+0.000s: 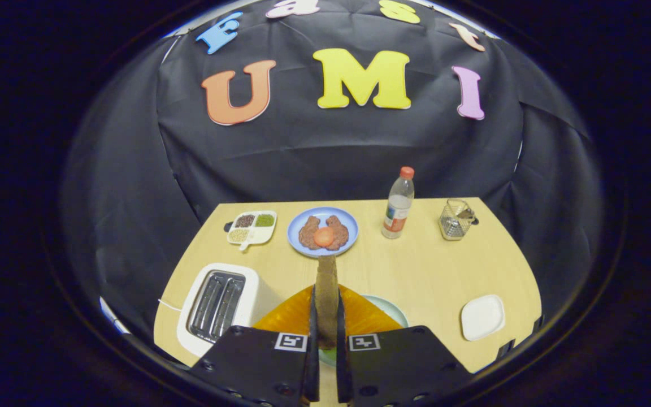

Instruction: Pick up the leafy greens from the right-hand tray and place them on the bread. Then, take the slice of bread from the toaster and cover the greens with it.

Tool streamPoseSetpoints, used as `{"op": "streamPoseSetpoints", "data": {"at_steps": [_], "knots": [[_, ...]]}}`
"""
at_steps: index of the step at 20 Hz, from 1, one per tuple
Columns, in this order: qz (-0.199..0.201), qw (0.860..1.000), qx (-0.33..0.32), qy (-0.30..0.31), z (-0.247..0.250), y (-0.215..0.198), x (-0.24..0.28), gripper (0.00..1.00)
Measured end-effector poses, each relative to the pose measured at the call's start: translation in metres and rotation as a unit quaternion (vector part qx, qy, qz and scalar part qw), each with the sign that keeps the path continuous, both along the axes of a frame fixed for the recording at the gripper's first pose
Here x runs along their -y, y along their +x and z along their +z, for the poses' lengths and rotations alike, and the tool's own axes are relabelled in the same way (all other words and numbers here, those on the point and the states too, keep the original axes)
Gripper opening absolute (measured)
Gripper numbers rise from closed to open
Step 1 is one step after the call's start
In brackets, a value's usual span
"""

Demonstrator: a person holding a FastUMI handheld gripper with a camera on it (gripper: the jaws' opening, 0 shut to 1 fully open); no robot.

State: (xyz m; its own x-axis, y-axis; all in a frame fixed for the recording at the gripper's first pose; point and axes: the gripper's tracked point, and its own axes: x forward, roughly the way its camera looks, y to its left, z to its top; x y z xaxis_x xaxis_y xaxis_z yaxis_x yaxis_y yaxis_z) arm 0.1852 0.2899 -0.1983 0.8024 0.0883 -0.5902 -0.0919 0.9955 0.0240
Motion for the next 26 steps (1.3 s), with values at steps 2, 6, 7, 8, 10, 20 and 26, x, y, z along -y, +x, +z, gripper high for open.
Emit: {"op": "streamPoseSetpoints", "data": {"at_steps": [2,6,7,8,10,20,26], "knots": [[0.002,1.000,-0.019,0.008,-0.020,0.003,0.000,0.12],[0.017,0.999,-0.039,0.011,-0.053,0.007,-0.003,0.12],[0.017,0.999,-0.045,0.011,-0.059,0.007,-0.003,0.12],[0.017,0.998,-0.051,0.018,-0.065,0.006,-0.005,0.12],[0.009,0.997,-0.065,0.033,-0.077,0.006,-0.002,0.12],[-0.052,0.991,-0.111,0.057,-0.118,0.009,0.045,0.12],[-0.061,0.987,-0.142,0.035,-0.147,0.011,0.072,0.26]]}}
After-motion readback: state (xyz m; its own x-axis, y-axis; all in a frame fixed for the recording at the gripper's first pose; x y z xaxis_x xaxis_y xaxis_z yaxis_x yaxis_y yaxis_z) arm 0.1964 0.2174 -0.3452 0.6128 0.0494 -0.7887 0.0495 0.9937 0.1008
